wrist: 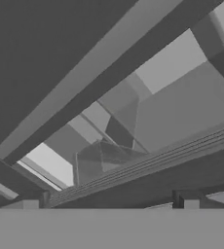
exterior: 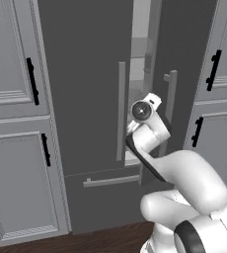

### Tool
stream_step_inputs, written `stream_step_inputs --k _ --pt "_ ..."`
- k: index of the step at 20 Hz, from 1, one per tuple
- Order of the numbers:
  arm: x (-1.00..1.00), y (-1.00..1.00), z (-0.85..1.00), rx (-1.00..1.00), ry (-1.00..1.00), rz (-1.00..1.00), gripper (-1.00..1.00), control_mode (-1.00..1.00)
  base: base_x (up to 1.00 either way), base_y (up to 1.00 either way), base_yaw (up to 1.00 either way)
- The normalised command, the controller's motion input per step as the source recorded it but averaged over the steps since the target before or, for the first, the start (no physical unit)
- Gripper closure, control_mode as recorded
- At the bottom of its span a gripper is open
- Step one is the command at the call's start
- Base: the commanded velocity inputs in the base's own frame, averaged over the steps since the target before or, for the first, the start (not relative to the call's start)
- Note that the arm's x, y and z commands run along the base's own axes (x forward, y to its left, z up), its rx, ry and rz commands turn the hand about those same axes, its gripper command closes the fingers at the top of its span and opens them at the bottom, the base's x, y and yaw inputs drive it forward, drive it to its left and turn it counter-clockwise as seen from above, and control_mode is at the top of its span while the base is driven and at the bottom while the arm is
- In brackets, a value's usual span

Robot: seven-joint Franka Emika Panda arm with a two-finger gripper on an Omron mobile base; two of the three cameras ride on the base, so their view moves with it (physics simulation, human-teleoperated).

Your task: Take the strawberry from the fridge and place it on top of the pancake, located on the dining counter.

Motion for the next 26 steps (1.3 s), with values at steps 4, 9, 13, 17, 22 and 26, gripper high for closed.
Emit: stream_step_inputs --k 4,9,13,17,22,26 --pt "0.54 0.21 -0.14 -0.17 0.02 0.0 -1.0 -1.0 0.0 0.0 0.0" --pt "0.56 0.1 -0.11 -0.13 0.0 0.0 -1.0 -1.0 0.0 0.0 0.0" --pt "0.48 -0.03 -0.03 -0.07 0.0 0.0 -1.0 -1.0 0.0 0.0 0.0" --pt "0.45 -0.11 0.0 -0.01 0.0 0.0 -1.0 -1.0 0.0 0.0 0.0" --pt "0.24 -0.31 0.0 0.0 0.0 0.0 -1.0 -1.0 0.0 0.0 0.0" --pt "0.1 -0.45 0.0 0.0 0.0 0.0 -1.0 -1.0 0.0 0.0 0.0"
